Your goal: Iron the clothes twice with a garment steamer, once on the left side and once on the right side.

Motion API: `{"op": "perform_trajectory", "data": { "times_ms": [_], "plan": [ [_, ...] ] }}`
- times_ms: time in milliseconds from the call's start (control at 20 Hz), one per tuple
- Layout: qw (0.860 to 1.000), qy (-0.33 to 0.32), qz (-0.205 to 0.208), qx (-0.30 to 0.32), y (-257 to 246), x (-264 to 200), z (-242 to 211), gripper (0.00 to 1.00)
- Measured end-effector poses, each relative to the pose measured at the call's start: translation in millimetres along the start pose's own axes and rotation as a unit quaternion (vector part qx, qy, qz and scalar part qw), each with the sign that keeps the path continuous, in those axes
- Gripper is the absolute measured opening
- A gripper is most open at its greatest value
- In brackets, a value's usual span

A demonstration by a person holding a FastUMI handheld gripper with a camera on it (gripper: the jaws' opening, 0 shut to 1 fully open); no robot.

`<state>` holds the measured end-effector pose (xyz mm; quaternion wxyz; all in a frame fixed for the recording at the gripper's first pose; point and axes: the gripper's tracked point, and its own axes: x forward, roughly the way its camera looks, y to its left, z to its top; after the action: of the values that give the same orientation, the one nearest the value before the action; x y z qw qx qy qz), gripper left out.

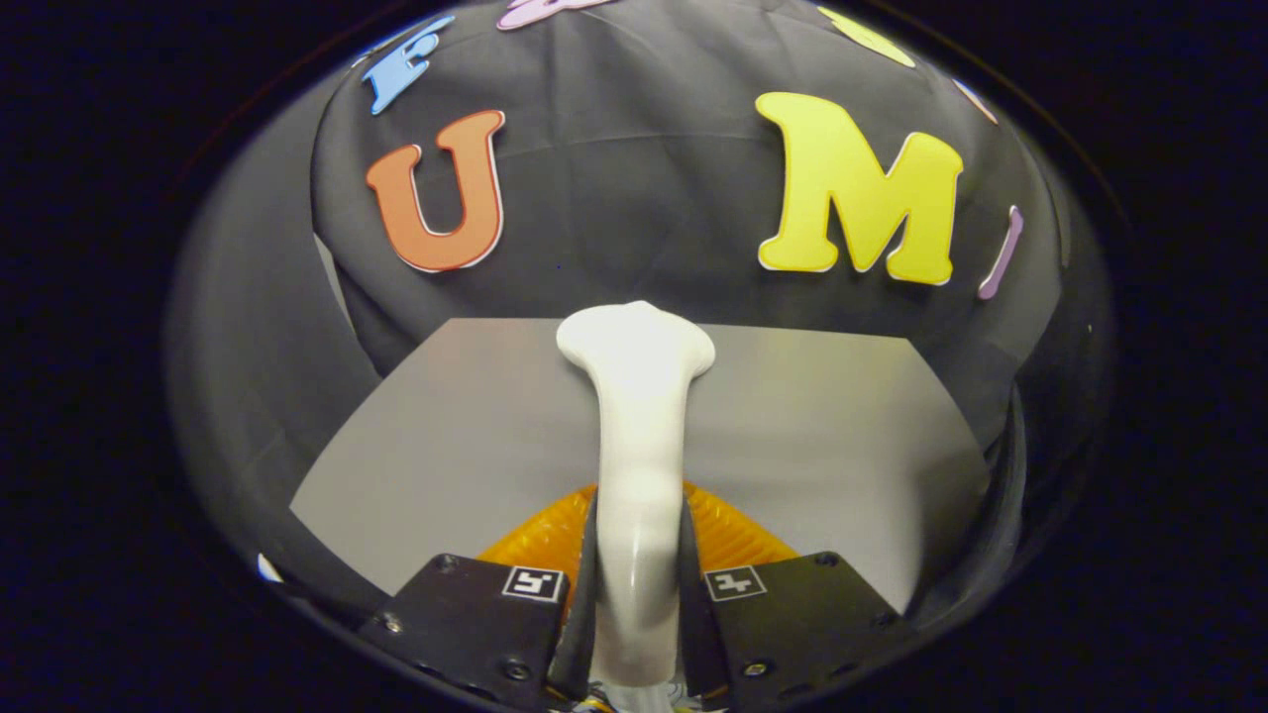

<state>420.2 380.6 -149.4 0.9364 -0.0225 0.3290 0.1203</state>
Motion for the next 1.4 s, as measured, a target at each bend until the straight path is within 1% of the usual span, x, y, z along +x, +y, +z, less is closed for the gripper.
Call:
{"op": "perform_trajectory", "data": {
  "times_ms": [150,350,600,750,900,1100,1250,1400],
  "plan": [
    [1.000,-0.016,0.006,-0.002,-4.0,-12.2,0.4,0.36],
    [0.998,-0.062,0.034,0.002,-11.6,-58.1,3.3,0.35],
    [0.990,-0.127,0.058,0.009,-34.8,-143.8,8.2,0.35],
    [0.984,-0.165,0.072,0.016,-50.7,-203.7,4.0,0.35],
    [0.977,-0.197,0.077,0.029,-75.3,-264.3,-6.9,0.35],
    [0.970,-0.234,0.055,0.037,-115.1,-330.6,-20.3,0.35],
    [0.966,-0.254,0.023,0.047,-152.1,-364.7,-26.8,0.35],
    [0.960,-0.273,-0.027,0.054,-200.8,-392.0,-27.8,0.35]
  ]
}}
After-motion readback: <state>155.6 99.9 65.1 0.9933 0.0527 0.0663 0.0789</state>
